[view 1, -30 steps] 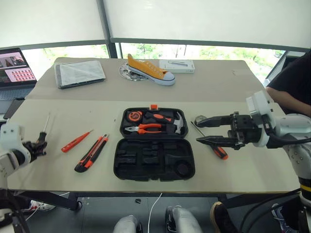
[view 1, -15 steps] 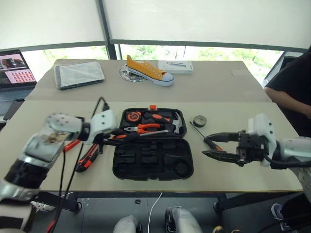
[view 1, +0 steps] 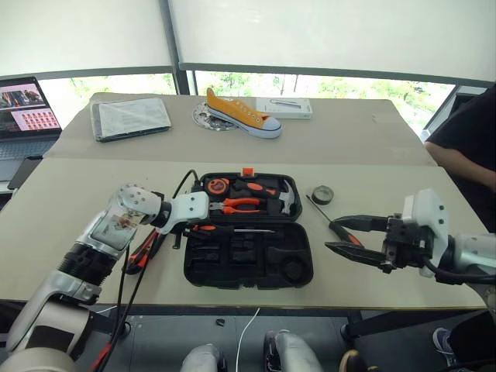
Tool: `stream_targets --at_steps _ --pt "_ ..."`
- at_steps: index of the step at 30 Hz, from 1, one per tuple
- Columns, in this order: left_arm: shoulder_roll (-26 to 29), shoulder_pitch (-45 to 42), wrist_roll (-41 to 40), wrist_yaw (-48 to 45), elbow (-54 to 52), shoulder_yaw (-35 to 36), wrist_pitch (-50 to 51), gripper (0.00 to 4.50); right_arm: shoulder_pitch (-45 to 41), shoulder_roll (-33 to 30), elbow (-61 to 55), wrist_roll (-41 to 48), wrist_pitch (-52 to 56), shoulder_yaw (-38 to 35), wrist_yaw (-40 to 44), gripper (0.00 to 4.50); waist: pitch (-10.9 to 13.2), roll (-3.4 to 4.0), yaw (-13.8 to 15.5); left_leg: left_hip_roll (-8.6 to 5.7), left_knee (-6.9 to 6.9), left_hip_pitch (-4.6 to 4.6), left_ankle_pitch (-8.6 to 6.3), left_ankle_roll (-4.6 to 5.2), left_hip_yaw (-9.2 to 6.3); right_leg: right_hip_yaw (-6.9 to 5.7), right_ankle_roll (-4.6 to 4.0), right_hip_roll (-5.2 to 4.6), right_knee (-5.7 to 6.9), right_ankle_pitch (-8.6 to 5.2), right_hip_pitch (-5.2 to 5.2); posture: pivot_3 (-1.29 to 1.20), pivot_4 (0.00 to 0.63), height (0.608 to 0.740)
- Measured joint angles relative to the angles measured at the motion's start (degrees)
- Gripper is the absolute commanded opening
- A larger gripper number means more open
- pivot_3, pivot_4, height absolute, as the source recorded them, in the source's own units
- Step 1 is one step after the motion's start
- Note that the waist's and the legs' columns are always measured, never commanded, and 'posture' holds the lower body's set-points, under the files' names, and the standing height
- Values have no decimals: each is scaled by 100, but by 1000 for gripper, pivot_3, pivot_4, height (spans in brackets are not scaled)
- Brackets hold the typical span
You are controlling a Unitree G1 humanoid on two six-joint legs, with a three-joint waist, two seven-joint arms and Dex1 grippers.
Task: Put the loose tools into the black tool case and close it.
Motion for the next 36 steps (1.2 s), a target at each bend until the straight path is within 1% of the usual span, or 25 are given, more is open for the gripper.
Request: stream_targets --at_steps 1,2,3,9,12,14,15,18,19,22,23,24,31,36 --pt "-13 -17 2 -24 -1 1 18 881 -1 0 -1 3 8 -3 -26 3293 0 0 1 -2 2 0 -2 3 0 1 3 -2 0 0 1 0 150 733" --pt "-17 -21 3 -43 -1 2 33 1381 -1 0 -2 5 15 -3 -50 3293 0 0 0 -3 3 0 -3 5 0 2 5 -3 -1 0 1 0 150 733" --pt "-30 -21 1 -90 -3 2 85 1681 -1 0 -1 10 27 -4 -87 3293 0 0 -3 -3 4 -1 -4 7 1 3 7 -3 -3 1 1 0 150 733" --pt "-121 -34 -82 -158 -204 64 312 3841 -61 -1 1 113 32 -4 -118 3293 1 -1 0 -3 7 -1 -4 7 -2 3 9 -3 -1 1 5 0 150 733" --pt "-148 -133 -87 -97 -271 158 431 3841 -68 -5 4 137 32 -2 -118 3293 1 -2 0 -3 7 -1 -4 7 -6 3 10 -2 -1 0 7 0 150 733" --pt "-149 -192 -129 -95 -323 228 470 3300 -90 -5 8 157 32 3 -120 3293 1 -1 0 -4 7 -1 -5 8 -6 4 11 -2 -2 0 8 0 150 733" --pt "-167 -193 -169 -97 -356 248 522 3136 -109 -5 10 161 32 11 -122 3293 1 -2 -5 -4 7 -1 -5 9 -5 4 11 -2 -3 -1 8 0 150 733" --pt "-243 -193 -188 -115 -365 259 557 2081 -202 -5 12 167 32 42 -133 3293 1 -2 -13 -3 7 0 -5 9 -5 5 11 -1 -3 -1 8 0 150 733" --pt "-241 -193 -183 -129 -346 259 533 1633 -213 -5 13 167 32 53 -141 3293 1 -2 -10 -3 7 0 -5 8 -5 4 11 0 -2 -1 8 0 150 733" --pt "-246 -192 -170 -159 -245 248 434 673 -229 -5 18 166 32 78 -154 3293 1 -2 -4 -4 8 0 -5 8 -5 4 11 -1 -2 -1 8 0 150 733" --pt "-258 -192 -169 -163 -229 242 421 231 -238 -5 21 166 32 81 -159 3293 1 -2 -4 -4 9 0 -5 8 -5 4 11 -2 -2 -1 8 0 150 733" --pt "-282 -192 -165 -169 -219 234 398 60 -244 -5 24 166 32 83 -161 3293 1 -2 -2 -4 10 0 -5 8 -5 4 12 -2 -2 0 8 0 150 733" --pt "-521 -193 199 -99 52 -32 108 60 -247 0 75 165 32 92 -201 3293 1 -2 1 -6 10 -3 -6 10 -7 5 13 -3 -3 0 12 0 150 733" --pt "-680 -241 602 122 248 -188 -466 60 -247 65 75 162 31 134 -285 3293 -2 -2 8 -6 10 -2 -13 23 -7 7 15 -7 -3 -1 29 0 150 733"
